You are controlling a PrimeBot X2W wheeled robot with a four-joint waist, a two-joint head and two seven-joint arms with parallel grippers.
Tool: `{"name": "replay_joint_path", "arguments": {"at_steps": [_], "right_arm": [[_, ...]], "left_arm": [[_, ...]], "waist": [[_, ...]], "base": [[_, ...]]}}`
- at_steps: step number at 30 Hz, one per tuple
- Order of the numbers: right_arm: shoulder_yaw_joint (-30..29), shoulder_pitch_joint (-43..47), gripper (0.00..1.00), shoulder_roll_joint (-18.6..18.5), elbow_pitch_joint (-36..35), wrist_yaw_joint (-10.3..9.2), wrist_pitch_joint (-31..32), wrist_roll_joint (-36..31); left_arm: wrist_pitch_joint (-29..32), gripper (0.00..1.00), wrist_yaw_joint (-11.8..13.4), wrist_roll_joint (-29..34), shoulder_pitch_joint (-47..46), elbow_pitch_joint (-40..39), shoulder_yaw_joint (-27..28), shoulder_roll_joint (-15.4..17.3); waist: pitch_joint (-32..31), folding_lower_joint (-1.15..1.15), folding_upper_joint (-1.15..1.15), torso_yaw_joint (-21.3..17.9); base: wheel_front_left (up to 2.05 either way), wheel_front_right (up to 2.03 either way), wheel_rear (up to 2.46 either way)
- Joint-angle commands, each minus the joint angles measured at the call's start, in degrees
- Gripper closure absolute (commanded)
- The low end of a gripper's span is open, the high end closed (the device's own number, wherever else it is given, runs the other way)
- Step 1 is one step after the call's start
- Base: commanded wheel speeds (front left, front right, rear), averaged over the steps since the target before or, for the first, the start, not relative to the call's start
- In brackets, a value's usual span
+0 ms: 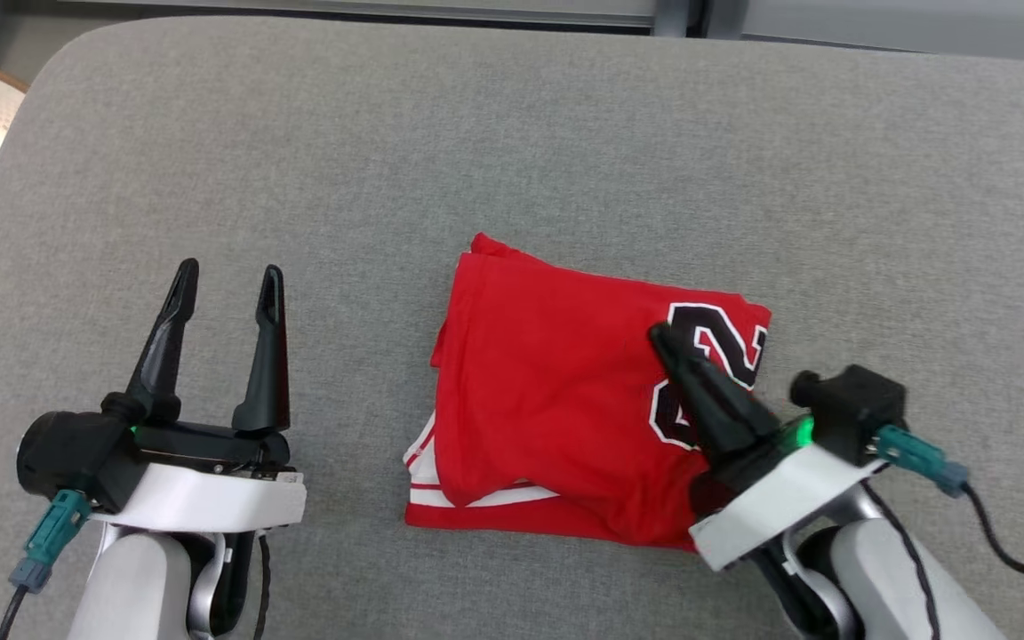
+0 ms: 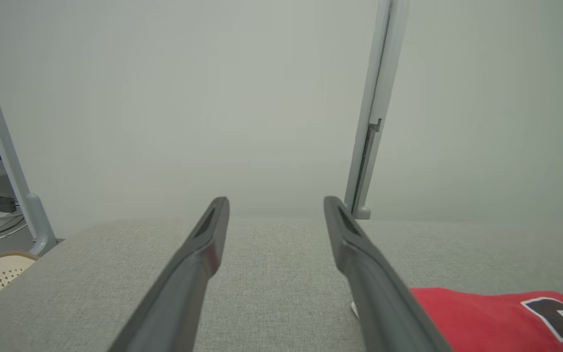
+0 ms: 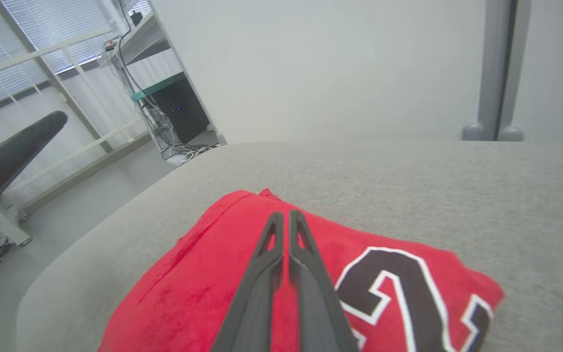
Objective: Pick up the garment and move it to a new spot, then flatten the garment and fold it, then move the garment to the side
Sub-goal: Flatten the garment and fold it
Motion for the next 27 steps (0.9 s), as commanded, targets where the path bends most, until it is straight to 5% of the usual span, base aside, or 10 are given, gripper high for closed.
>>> {"name": "replay_joint_path", "arguments": {"at_steps": [1, 2, 3, 14, 27], "right_arm": [[-2.25, 1.34, 0.73, 0.11, -1.46, 0.00, -0.95, -0.68], [-4.26, 2.21, 0.43, 0.10, -2.45, 0.00, -1.06, -1.53], [-6.44, 3.24, 0.00, 0.33, -3.69, 0.00, -1.35, -2.11], [-26.51, 14.50, 0.00, 2.24, -13.33, 0.00, -0.96, -7.64], [-31.81, 24.27, 0.00, 1.35, -17.68, 0.00, 2.88, -8.07]], "left_arm": [[-0.22, 0.00, -0.44, 0.61, 0.22, -0.44, 0.56, 0.55], [-0.22, 0.00, -0.43, 0.95, 0.45, -0.88, 0.89, 0.78], [-0.21, 0.00, -0.61, 0.92, 1.09, -0.76, 1.07, 0.75], [-0.14, 0.00, -1.15, 1.79, 7.60, 1.80, 3.64, 2.73], [0.14, 0.00, -0.73, 2.29, 14.02, 3.11, 3.22, 3.81]], "waist": [[-1.26, 0.00, 0.00, -1.63], [-1.72, 0.00, 0.00, -2.28], [-2.15, 0.00, 0.00, -2.94], [-9.37, 0.00, 0.00, -9.87], [-17.71, 0.00, 0.00, -11.36]], "base": [[0.00, 0.00, 0.00], [0.00, 0.00, 0.00], [0.00, 0.00, 0.00], [0.00, 0.00, 0.00], [0.00, 0.00, 0.00]]}}
